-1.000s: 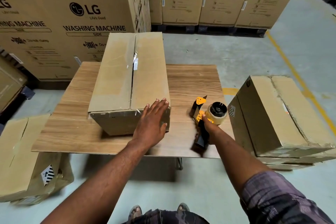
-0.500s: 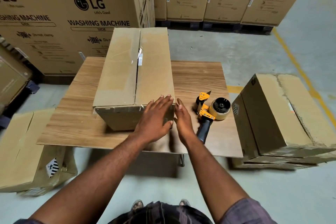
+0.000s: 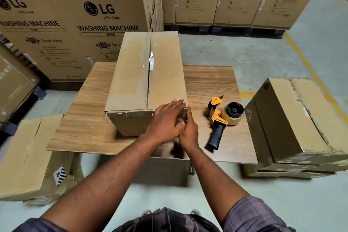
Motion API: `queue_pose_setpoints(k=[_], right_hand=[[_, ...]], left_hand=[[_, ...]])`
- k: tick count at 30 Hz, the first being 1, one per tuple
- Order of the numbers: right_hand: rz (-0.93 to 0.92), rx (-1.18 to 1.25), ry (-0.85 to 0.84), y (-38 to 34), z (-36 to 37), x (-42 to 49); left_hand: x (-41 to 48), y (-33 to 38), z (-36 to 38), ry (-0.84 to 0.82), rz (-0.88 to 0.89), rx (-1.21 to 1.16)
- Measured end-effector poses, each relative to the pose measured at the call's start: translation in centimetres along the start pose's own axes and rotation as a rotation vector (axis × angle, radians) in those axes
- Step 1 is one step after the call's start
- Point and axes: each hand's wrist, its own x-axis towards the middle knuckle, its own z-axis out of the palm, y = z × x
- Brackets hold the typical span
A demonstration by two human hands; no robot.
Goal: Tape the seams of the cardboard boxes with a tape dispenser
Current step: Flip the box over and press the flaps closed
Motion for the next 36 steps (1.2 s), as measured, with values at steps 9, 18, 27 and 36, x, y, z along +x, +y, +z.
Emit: queue_pose_setpoints(k=[9,18,27,36], right_hand=[[-0.085,0.236,-0.065,-3.2,-5.1,1.6],[-0.404,-0.260,-0.235,-2.8,-6.2,3.1],[-0.530,-0.411,-0.258,-4.7,-6.4,3.5],[-0.581,-0.498,-0.299,-4.7,-6.5,2.8]], left_hand=[[1.8,-1.5,-1.5,0.136,0.001,-0.068],[1.4,-2.3,-0.5,0.164,0.062,-0.034],[0.5,-3.3,-2.2,0.242,0.016,-0.023],[-1.4,-6.0,-2.8,0.133,-0.033,0.059]])
